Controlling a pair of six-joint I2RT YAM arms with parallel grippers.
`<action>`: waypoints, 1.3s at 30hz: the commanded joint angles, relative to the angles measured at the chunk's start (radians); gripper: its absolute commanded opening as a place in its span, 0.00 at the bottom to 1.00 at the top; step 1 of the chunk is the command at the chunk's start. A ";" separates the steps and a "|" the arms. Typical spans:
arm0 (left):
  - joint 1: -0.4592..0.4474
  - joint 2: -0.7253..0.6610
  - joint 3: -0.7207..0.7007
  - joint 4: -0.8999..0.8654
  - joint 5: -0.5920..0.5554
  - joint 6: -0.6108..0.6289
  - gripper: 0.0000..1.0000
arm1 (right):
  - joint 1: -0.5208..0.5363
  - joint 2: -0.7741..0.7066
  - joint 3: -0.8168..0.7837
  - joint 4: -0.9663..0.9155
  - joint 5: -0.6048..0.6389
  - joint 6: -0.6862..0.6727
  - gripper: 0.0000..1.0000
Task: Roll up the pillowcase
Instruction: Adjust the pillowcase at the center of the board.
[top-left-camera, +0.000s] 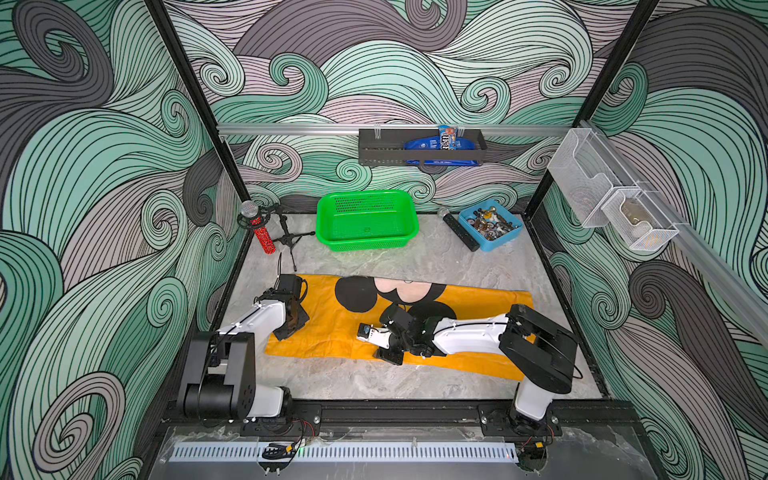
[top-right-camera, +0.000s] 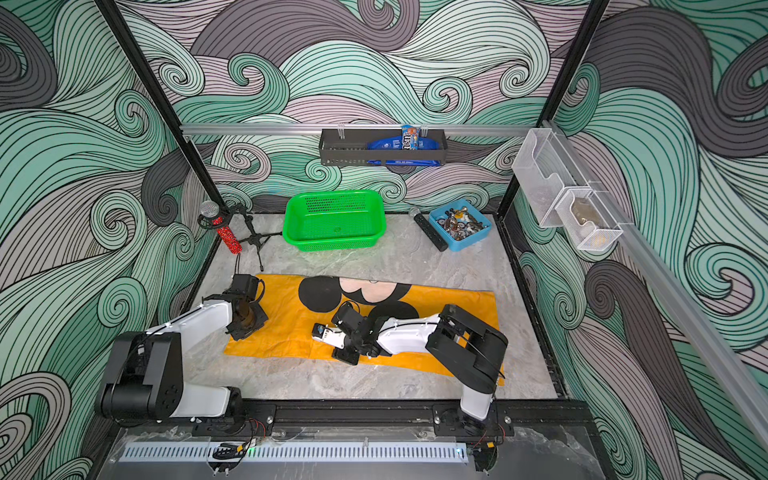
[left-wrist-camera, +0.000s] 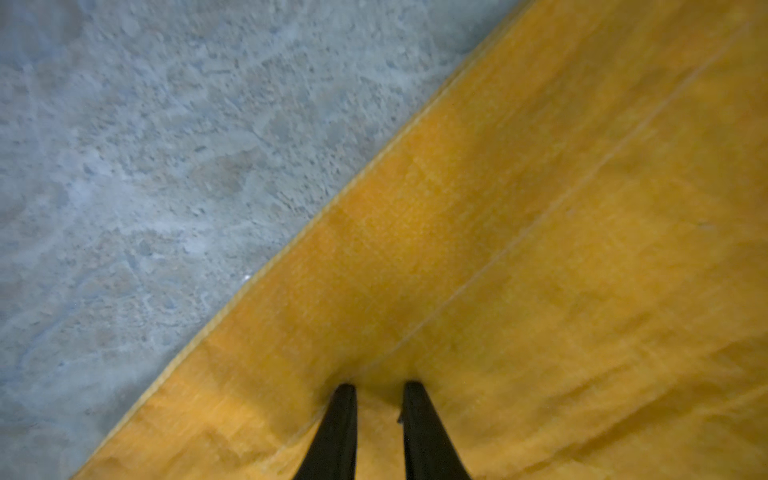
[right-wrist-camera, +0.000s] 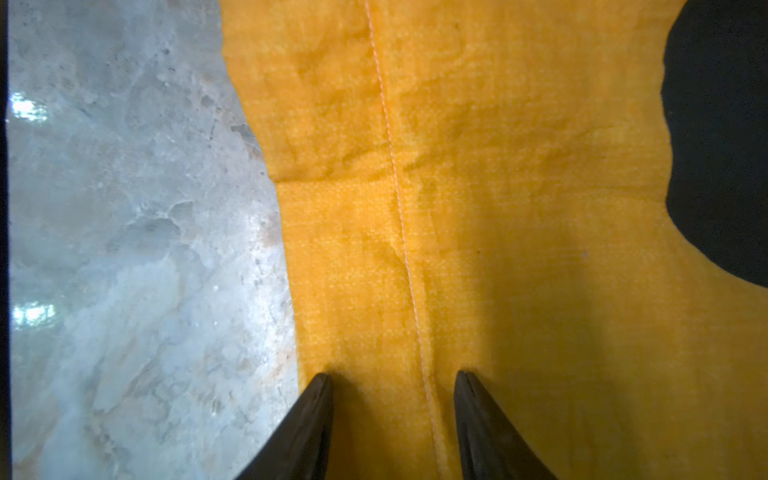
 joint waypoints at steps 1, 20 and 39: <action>0.037 0.040 0.010 0.008 -0.053 0.053 0.23 | -0.013 -0.022 -0.058 -0.120 0.130 -0.001 0.50; 0.075 0.038 0.094 0.042 -0.152 0.185 0.29 | -0.282 -0.432 -0.190 -0.277 0.080 0.050 0.59; -0.368 -0.244 0.149 0.280 0.143 0.253 0.61 | -0.522 -0.083 -0.051 -0.162 0.070 -0.041 0.57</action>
